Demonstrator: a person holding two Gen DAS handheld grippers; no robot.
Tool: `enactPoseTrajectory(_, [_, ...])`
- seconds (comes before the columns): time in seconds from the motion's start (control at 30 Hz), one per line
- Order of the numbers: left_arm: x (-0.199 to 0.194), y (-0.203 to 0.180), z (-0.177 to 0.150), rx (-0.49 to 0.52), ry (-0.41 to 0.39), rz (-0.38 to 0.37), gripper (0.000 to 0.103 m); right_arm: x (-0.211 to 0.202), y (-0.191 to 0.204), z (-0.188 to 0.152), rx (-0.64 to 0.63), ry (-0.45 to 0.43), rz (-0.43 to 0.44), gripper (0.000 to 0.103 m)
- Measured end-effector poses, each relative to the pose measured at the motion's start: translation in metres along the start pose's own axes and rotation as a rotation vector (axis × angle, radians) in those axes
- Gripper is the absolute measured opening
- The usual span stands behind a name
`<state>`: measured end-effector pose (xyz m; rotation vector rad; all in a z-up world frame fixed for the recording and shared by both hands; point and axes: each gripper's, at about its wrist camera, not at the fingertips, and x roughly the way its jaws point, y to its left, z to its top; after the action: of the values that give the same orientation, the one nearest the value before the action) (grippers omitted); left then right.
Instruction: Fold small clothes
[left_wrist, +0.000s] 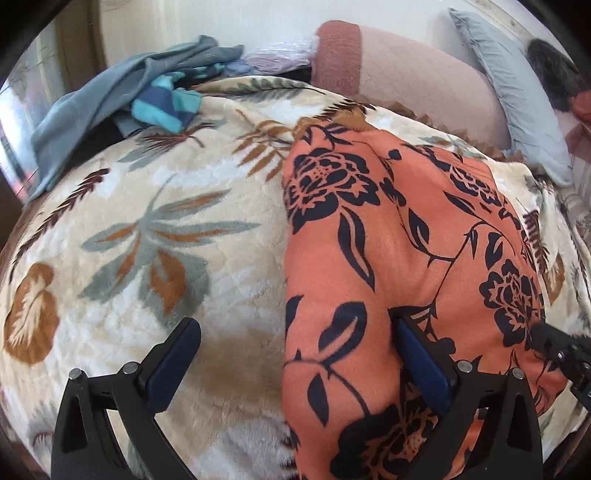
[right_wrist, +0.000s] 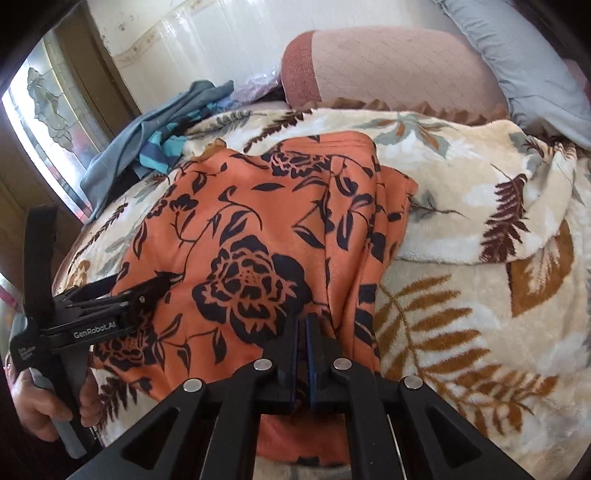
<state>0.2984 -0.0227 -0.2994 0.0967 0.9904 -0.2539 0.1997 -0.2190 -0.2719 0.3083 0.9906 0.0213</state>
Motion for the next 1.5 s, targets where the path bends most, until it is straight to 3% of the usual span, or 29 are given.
enactPoseTrajectory(0.1, [-0.043,0.004,-0.013,-0.077,-0.071,0.070,0.103,-0.032,-0.009,0.003,0.071,0.029,0.067,0.006])
enactPoseTrajectory(0.27, [-0.144,0.004,-0.039,-0.133,-0.245,0.137,0.103,-0.118,-0.003,-0.016,0.009,-0.137,0.117,0.006])
enactPoseTrajectory(0.5, [-0.243,-0.015,-0.048,-0.027,-0.403,0.277,0.103,-0.180,0.032,-0.048,-0.051,-0.219,0.128,0.012])
enactPoseTrajectory(0.7, [-0.294,-0.020,-0.056,-0.017,-0.456,0.228,0.103,-0.222,0.063,-0.067,-0.117,-0.285,0.113,0.012])
enactPoseTrajectory(0.83, [-0.318,-0.021,-0.061,-0.040,-0.492,0.196,0.103,-0.247,0.077,-0.072,-0.160,-0.380,0.073,0.012])
enactPoseTrajectory(0.87, [-0.322,-0.022,-0.062,-0.045,-0.494,0.193,0.103,-0.252,0.079,-0.073,-0.158,-0.398,0.078,0.015])
enactPoseTrajectory(0.9, [-0.325,-0.021,-0.063,-0.048,-0.498,0.194,0.103,-0.254,0.079,-0.073,-0.150,-0.408,0.089,0.032])
enactPoseTrajectory(0.93, [-0.329,-0.021,-0.064,-0.048,-0.507,0.206,0.103,-0.256,0.078,-0.072,-0.135,-0.411,0.100,0.053])
enactPoseTrajectory(0.97, [-0.333,-0.022,-0.066,-0.045,-0.517,0.218,0.103,-0.257,0.077,-0.072,-0.116,-0.414,0.104,0.088])
enactPoseTrajectory(1.07, [-0.340,-0.023,-0.068,-0.027,-0.533,0.227,0.103,-0.264,0.073,-0.077,-0.078,-0.491,0.114,0.090])
enactPoseTrajectory(1.5, [-0.360,-0.023,-0.068,-0.042,-0.548,0.188,0.103,-0.287,0.086,-0.072,-0.127,-0.565,-0.016,0.090])
